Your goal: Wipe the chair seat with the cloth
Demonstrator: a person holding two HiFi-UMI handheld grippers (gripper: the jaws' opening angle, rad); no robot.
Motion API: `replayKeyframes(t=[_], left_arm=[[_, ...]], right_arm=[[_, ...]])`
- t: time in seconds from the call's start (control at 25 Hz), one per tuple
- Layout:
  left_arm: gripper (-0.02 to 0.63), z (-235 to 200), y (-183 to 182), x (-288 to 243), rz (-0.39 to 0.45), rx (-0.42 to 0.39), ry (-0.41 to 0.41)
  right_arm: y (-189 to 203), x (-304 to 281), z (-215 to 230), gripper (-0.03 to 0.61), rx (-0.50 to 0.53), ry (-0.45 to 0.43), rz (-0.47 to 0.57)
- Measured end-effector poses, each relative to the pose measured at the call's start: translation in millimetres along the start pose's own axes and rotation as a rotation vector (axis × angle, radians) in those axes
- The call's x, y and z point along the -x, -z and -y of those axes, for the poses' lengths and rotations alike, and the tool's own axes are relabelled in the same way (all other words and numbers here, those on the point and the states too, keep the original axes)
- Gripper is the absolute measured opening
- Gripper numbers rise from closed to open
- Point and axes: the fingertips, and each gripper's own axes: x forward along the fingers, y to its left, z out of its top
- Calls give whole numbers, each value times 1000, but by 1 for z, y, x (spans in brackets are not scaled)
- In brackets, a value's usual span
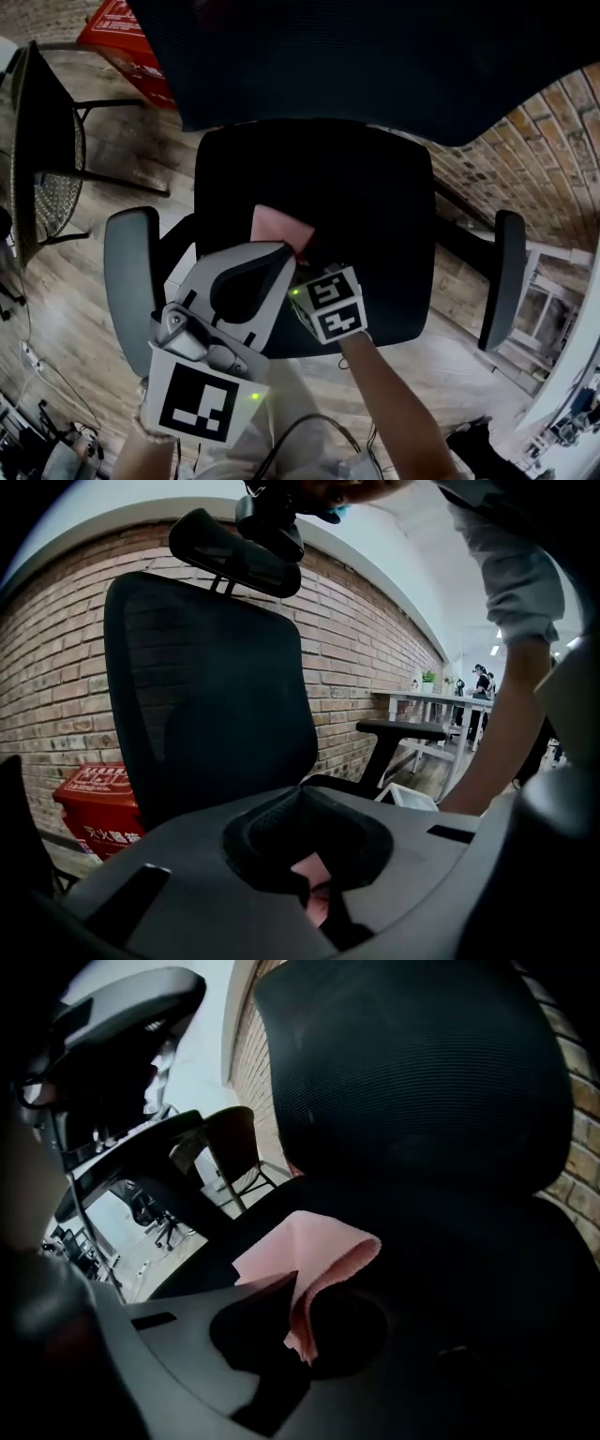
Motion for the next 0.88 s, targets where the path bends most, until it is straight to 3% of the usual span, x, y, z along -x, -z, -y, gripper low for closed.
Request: replayKeyframes(t=[0.24,0.44,0.64,0.88], left_arm=[[18,-33,-15,2,11,-15,-42],[18,-43,-18,5,3,-24,-54],[18,-38,-17,5,-1,-38,-56],[18,-28,-18,7,2,-53,-59]], right_arm=[[-46,-35,25,51,23,9,-4],[-62,-47,18,51,-15,-12,1],[-37,-38,-22,51,-32,-65,8],[15,-12,-99,51,-74,-167,-14]])
